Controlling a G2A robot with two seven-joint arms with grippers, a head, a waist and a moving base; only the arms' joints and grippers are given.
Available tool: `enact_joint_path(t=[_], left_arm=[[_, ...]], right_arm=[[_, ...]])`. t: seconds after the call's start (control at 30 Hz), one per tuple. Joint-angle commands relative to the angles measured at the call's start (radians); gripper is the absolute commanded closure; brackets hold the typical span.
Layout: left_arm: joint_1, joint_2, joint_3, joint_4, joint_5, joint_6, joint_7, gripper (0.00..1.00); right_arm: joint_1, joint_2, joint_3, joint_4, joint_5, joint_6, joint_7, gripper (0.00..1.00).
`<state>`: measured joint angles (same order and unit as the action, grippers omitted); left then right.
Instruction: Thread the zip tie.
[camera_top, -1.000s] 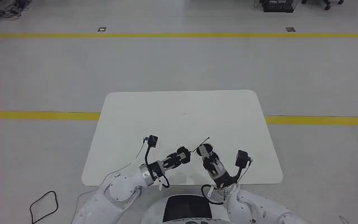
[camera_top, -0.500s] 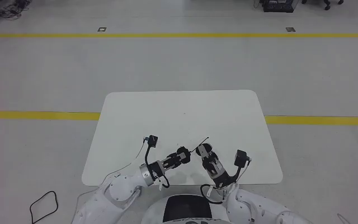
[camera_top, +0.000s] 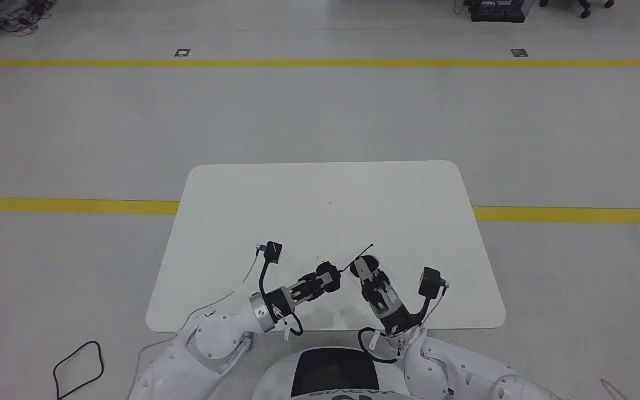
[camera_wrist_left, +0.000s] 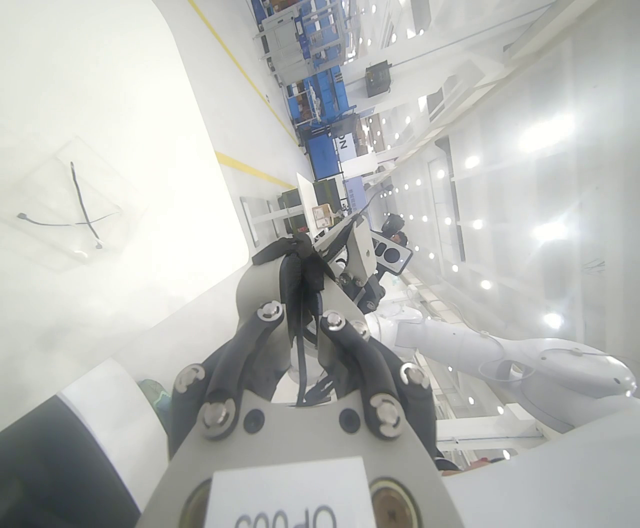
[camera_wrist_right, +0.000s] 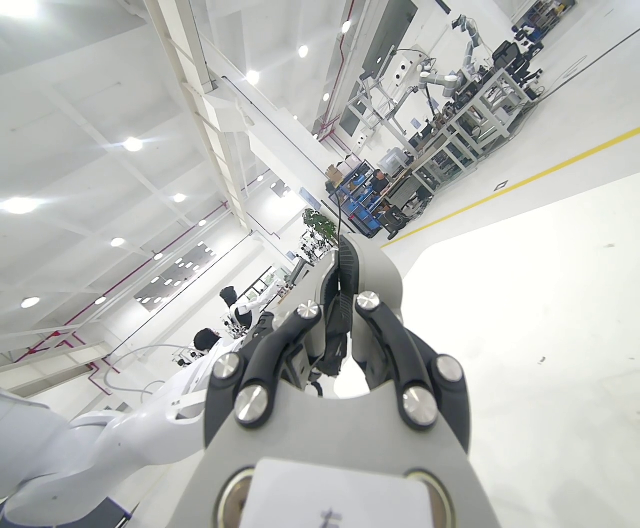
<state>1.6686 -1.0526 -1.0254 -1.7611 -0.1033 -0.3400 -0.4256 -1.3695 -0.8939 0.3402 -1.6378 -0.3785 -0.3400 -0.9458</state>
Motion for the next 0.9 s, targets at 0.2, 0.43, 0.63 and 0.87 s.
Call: enact_joint_path(t=[0.2, 0.43, 0.63, 0.87], left_arm=[[0.000, 0.000, 0.000, 0.000, 0.000, 0.000, 0.000, 1.00], [0.000, 0.000, 0.000, 0.000, 0.000, 0.000, 0.000, 1.00], [0.000, 0.000, 0.000, 0.000, 0.000, 0.000, 0.000, 1.00], [0.000, 0.000, 0.000, 0.000, 0.000, 0.000, 0.000, 1.00]], right_arm=[[0.009, 0.001, -0.011, -0.001, -0.007, 0.000, -0.008, 1.00], [0.015, 0.001, -0.015, 0.007, 0.002, 0.000, -0.010, 1.00], [0.014, 0.000, -0.015, 0.014, 0.007, 0.000, -0.004, 1.00], [0.010, 0.000, -0.011, 0.019, 0.003, 0.000, 0.000, 1.00]])
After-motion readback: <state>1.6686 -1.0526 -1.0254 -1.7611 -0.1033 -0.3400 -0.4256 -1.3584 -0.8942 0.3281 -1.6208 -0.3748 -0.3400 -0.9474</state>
